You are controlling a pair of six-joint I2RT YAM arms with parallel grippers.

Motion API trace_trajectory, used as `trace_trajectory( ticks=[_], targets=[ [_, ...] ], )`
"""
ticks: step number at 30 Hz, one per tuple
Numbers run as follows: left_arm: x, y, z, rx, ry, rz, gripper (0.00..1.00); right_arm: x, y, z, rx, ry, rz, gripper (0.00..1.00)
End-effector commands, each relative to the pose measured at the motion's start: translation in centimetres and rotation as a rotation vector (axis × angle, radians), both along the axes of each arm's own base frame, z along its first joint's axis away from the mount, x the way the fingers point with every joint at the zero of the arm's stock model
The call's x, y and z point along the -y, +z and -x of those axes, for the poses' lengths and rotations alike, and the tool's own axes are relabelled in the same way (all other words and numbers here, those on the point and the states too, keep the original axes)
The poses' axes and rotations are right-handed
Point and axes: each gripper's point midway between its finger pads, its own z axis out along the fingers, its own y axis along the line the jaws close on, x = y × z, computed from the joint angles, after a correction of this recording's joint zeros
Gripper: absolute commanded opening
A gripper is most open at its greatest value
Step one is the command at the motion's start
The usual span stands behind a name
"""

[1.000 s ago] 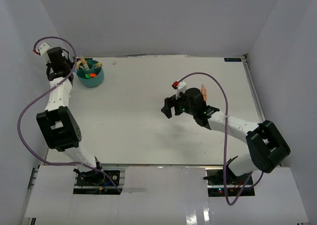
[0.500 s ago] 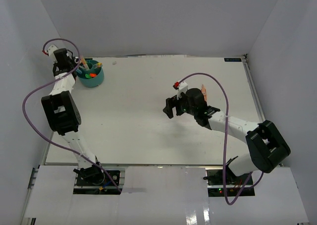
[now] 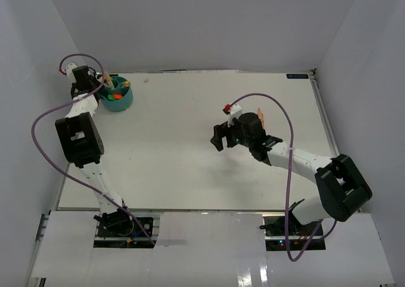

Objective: Sort the stationery into containers
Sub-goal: Place the pen in the storage box, then pick up the pen from the center of the board.

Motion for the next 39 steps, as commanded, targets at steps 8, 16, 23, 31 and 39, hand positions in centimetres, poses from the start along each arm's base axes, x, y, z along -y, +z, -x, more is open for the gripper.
trace_trajectory(
  ticks=[8,16,23,31,39],
  targets=[
    [-1.0,4.1,1.5,0.032,0.015,0.021,0.58,1.6,2.2,-0.7,0.067,-0.069,-0.004,0.9],
    [1.0,8.9,5.5,0.028,-0.044,0.044,0.74,7.7,2.2,-4.1,0.048,-0.381,0.071,0.91],
    [6.5,7.6,11.8,-0.007,-0.15,0.203,0.86,14.3,-1.4,-6.3,-0.091,-0.663,0.167,0.93],
    [15.9,5.2,17.8,0.05,-0.431,0.415,0.86,18.5,-4.8,-8.6,-0.215,-0.763,0.179,0.96],
    [20.8,3.4,20.0,-0.002,-0.606,0.417,0.86,19.2,-6.9,-11.2,-0.236,-0.753,0.254,1.0]
  ],
)
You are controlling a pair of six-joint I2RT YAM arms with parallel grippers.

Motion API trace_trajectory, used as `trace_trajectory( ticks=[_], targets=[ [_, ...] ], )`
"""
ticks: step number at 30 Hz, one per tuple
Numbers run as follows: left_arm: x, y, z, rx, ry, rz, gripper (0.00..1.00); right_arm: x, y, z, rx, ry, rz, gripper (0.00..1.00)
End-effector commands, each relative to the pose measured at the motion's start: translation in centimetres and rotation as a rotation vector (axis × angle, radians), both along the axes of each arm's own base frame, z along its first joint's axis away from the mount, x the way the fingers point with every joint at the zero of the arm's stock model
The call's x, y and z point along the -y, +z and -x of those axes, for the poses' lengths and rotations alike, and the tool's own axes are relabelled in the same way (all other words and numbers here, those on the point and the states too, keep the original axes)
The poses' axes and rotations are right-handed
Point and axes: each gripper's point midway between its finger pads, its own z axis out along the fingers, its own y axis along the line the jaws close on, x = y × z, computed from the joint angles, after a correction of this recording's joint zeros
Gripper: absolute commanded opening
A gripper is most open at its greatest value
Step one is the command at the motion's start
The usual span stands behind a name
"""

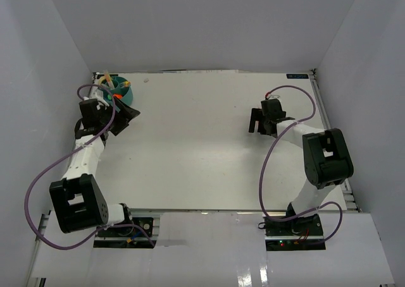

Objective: Sort the stationery into containers
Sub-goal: Pick up the pen from the center of the board.

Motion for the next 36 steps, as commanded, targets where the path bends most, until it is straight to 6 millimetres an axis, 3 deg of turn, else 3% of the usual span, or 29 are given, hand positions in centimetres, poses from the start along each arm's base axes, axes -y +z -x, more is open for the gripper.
trace_trajectory(
  ticks=[1,6,11,18,25,36],
  targets=[
    [2.0,1.0,0.6,0.05,-0.11,0.04,0.86,-0.2,1.1,-2.4,0.04,0.017,0.018,0.97],
    [2.1,1.6,0.7,0.069,-0.117,0.04,0.86,-0.3,-0.2,-3.0,0.014,0.024,0.03,0.86],
    [2.4,2.0,0.9,0.081,-0.128,0.045,0.86,-0.6,-1.9,-2.3,-0.053,0.038,0.024,0.77],
    [2.5,2.3,1.0,0.091,-0.129,0.049,0.86,-0.6,-2.3,-2.1,-0.07,0.032,0.018,0.6],
    [2.6,2.4,1.1,0.096,-0.134,0.05,0.86,-0.7,-3.3,-1.7,-0.1,0.021,0.005,0.57],
    [2.9,2.4,1.1,0.095,-0.146,0.066,0.86,-0.8,-3.6,-1.6,-0.107,0.013,0.001,0.4]
  ],
)
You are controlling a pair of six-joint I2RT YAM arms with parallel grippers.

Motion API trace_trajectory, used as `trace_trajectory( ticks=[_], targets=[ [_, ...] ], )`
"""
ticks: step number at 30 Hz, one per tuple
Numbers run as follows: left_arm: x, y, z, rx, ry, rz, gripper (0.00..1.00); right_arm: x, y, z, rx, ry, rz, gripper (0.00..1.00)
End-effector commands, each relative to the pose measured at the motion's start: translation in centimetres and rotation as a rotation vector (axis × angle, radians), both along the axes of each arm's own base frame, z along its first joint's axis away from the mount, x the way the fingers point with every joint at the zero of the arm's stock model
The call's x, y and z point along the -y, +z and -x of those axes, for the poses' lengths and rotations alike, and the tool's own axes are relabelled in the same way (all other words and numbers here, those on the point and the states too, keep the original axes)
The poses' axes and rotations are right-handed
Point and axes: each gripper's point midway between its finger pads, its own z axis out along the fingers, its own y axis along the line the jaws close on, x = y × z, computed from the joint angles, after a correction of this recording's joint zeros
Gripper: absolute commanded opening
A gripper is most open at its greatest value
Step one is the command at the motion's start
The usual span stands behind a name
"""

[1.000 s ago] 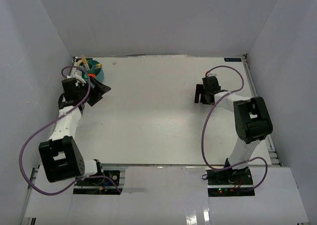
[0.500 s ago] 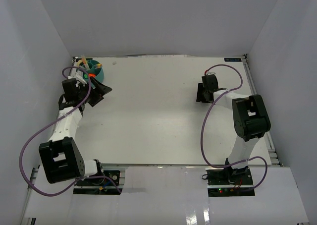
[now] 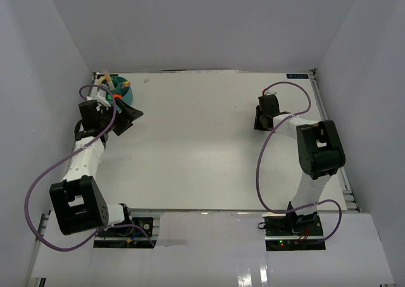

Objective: Sort the stationery into containers
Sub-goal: Pick up the pen from the center of the board.

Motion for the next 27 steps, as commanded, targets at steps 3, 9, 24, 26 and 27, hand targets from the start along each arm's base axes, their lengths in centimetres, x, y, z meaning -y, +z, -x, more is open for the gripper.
trace_trajectory(
  ticks=[3,9,24,26,27],
  targets=[
    [0.7,1.6,0.2,0.058,-0.035,0.017,0.86,-0.1,-2.2,1.3,-0.084,0.002,-0.004,0.25],
    [1.0,0.8,0.1,0.037,-0.05,0.044,0.86,-1.1,-1.6,2.2,-0.074,0.055,-0.012,0.21],
    [9.8,1.0,3.4,-0.011,-0.36,0.193,0.87,-12.9,9.5,8.7,0.162,0.618,-0.029,0.22],
    [10.6,1.8,4.0,0.0,-0.38,0.211,0.87,-15.2,10.5,10.3,0.185,0.72,-0.034,0.22],
    [11.5,2.4,4.3,0.013,-0.407,0.215,0.87,-15.9,11.3,10.7,0.21,0.758,-0.026,0.22]
  ],
)
